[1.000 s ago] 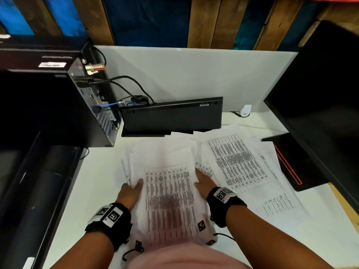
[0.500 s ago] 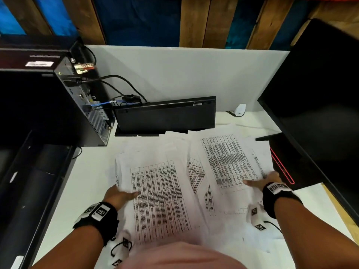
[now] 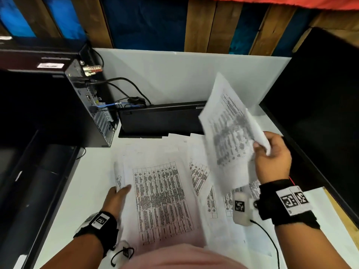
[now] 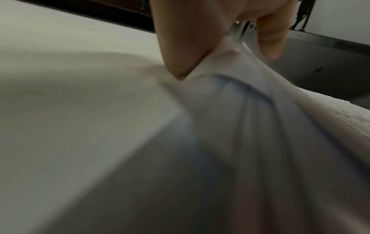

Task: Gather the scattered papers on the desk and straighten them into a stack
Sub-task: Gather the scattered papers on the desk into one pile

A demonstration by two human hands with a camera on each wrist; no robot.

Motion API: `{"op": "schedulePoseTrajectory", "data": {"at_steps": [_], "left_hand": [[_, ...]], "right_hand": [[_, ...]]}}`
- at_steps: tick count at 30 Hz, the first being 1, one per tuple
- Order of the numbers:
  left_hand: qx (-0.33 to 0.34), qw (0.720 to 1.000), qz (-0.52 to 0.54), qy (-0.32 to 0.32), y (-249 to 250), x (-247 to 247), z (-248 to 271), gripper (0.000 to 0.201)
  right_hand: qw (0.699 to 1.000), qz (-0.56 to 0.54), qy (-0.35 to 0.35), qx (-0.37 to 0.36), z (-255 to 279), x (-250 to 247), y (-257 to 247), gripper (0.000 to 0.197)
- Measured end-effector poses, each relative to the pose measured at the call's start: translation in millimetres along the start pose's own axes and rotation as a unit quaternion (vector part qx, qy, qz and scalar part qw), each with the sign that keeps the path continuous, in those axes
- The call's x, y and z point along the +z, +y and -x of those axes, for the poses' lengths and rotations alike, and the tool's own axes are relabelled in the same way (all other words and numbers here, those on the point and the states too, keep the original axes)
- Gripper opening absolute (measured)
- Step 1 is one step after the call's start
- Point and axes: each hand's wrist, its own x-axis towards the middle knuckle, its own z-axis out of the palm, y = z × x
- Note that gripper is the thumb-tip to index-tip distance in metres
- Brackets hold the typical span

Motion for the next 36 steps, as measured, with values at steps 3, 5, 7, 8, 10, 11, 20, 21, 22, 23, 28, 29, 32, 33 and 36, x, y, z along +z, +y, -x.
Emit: {"op": "schedulePoseTrajectory", "data": {"at_steps": [3,5,7,8,10,11,20,21,22,23,28,29,32,33,36], "left_hand": [[-0.036,0.997,0.056,0.042,-8.9,-9.4,-12.9,0.054],[-0.021,0.996,-0.002,0.087,-8.3,-13.5,-14.6,0.052],[0.008,0.994,-0.033,0.102,-9.2,-15.6,-16.1,0.038],[0.019,0.992,-0.043,0.115,-10.5,-18.9,-15.1,0.03],[0.029,0.987,-0.048,0.149,-18.9,-22.9,-19.5,0.026],[0.034,0.987,-0.037,0.156,-23.3,-24.2,-23.0,0.025],[0.035,0.986,-0.124,0.105,-25.4,-28.2,-55.3,0.037],[0.038,0.984,-0.144,0.093,-18.2,-28.2,-54.7,0.036],[0.035,0.983,-0.16,0.085,-11.7,-27.3,-54.1,0.033],[0.041,0.982,-0.17,0.074,-6.5,-27.0,-56.6,0.029],[0.054,0.976,-0.193,0.088,23.9,-24.4,-51.1,0.038],[0.053,0.98,-0.169,0.086,28.9,-23.0,-46.2,0.052],[0.001,0.996,-0.088,0.015,30.9,-17.0,-35.9,0.097],[-0.004,0.997,-0.079,-0.004,31.4,-15.9,-31.0,0.106],[0.005,0.989,-0.145,0.005,23.8,-16.9,-42.1,0.105]], "right_hand": [[0.996,0.016,-0.065,0.062,27.2,23.7,1.5,0.023],[0.985,0.093,-0.119,0.085,50.6,43.7,16.1,0.022],[0.959,0.151,-0.201,0.129,72.5,62.3,32.5,0.025],[0.943,0.178,-0.237,0.148,81.3,72.8,42.6,0.028],[0.913,0.219,-0.29,0.187,91.0,87.8,60.2,0.034],[0.898,0.24,-0.308,0.201,91.2,92.4,69.5,0.037],[0.835,0.334,-0.386,0.206,80.0,126.0,80.9,0.083],[0.827,0.339,-0.403,0.195,77.7,132.3,78.8,0.086],[0.819,0.346,-0.421,0.177,77.0,138.1,75.6,0.089],[0.812,0.354,-0.437,0.155,77.3,144.0,74.6,0.092],[0.808,0.303,-0.492,0.116,87.6,163.2,71.3,0.089],[0.816,0.266,-0.493,0.142,87.7,162.9,72.7,0.084],[0.886,0.232,-0.321,0.241,77.1,153.5,75.8,0.076],[0.888,0.304,-0.234,0.255,71.6,147.7,75.1,0.079],[0.825,0.423,-0.174,0.331,59.5,131.3,76.7,0.102]]}}
